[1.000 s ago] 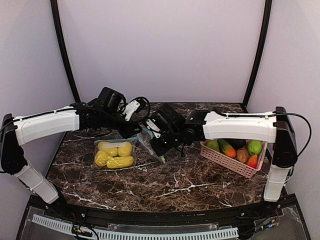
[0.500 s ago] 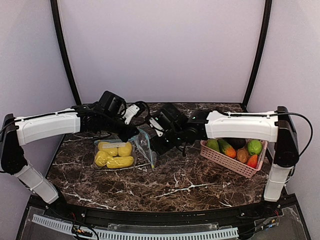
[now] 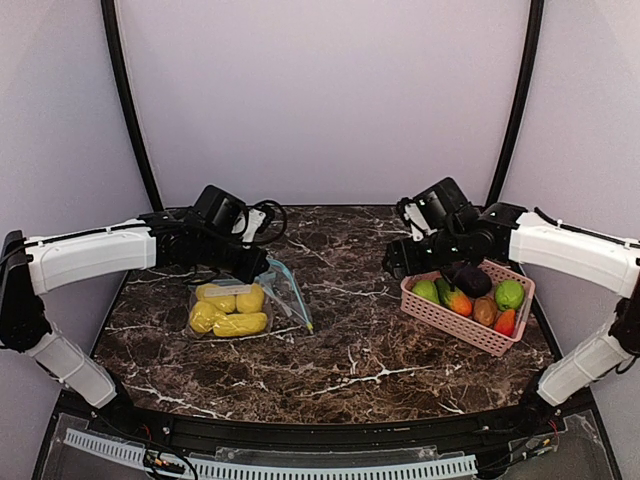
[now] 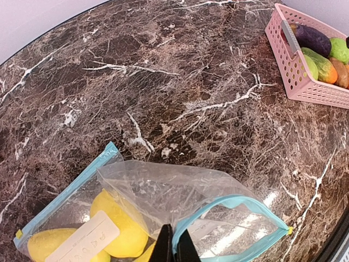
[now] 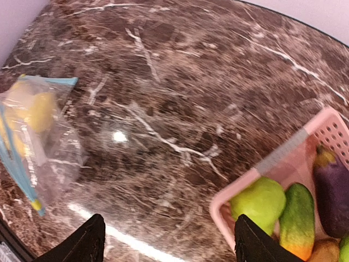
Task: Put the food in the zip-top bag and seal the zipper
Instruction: Pick up the fake fruit from the bin.
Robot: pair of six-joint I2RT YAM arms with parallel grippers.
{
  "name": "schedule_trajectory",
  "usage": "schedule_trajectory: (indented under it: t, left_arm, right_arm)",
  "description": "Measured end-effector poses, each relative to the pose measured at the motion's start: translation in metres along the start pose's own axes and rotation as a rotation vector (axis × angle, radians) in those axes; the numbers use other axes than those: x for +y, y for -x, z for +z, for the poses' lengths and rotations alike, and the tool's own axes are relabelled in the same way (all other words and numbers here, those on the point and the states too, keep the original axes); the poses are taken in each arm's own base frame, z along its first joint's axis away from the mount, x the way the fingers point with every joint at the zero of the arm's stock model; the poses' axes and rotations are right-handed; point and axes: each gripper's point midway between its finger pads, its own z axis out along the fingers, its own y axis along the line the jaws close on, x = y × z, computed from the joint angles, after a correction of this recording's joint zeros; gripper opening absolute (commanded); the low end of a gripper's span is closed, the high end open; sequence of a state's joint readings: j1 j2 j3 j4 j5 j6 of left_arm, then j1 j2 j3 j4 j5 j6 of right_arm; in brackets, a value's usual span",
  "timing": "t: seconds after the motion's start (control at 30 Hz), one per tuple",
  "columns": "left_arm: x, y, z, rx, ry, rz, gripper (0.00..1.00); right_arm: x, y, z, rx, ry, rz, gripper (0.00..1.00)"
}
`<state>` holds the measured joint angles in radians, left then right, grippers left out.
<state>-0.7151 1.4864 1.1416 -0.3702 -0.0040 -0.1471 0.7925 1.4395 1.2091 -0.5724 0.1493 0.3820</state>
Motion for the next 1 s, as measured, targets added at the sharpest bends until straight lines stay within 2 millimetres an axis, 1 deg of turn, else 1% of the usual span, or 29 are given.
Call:
schedule_trajectory:
  t: [0.03,0.1,0.23,0.3,0.43,0.5,0.7,0.9,0.97,1.0]
  left_arm:
    - [0.000,0.000,-0.001,-0.002,0.002,-0.013,0.01]
    - [0.001,0.000,-0.001,-0.001,0.005,-0.032,0.01]
    - [0.001,-0.001,-0.001,0.001,0.005,-0.062,0.01]
    - [0.001,-0.001,-0.001,0.003,0.005,-0.074,0.01]
    - [0.001,-0.001,-0.001,0.004,0.005,-0.093,0.01]
    - [0.001,-0.001,-0.001,0.004,0.005,-0.100,0.01]
    - [0.001,-0.004,-0.001,0.015,0.007,-0.108,0.01]
    - [0.002,-0.006,-0.001,0.024,0.009,-0.112,0.01]
    - [0.002,-0.007,-0.001,0.027,0.009,-0.112,0.01]
    - [0.002,-0.007,-0.001,0.027,0.009,-0.112,0.01]
  right_arm:
    - [-0.018,-0.007,0.001,0.015,-0.030,0.029,0.76]
    - [-0.054,-0.028,0.005,0.066,-0.090,0.094,0.74]
    - [-0.108,-0.070,0.009,0.164,-0.175,0.209,0.72]
    - [-0.125,-0.084,0.009,0.195,-0.201,0.250,0.71]
    - [-0.155,-0.104,0.010,0.235,-0.243,0.329,0.69]
    - [-0.166,-0.112,0.010,0.248,-0.262,0.357,0.68]
    - [-0.183,-0.122,0.013,0.263,-0.276,0.389,0.66]
    - [-0.186,-0.132,0.027,0.294,-0.263,0.390,0.63]
    - [-0.186,-0.134,0.031,0.299,-0.260,0.387,0.60]
    - [-0.187,-0.134,0.032,0.300,-0.259,0.385,0.56]
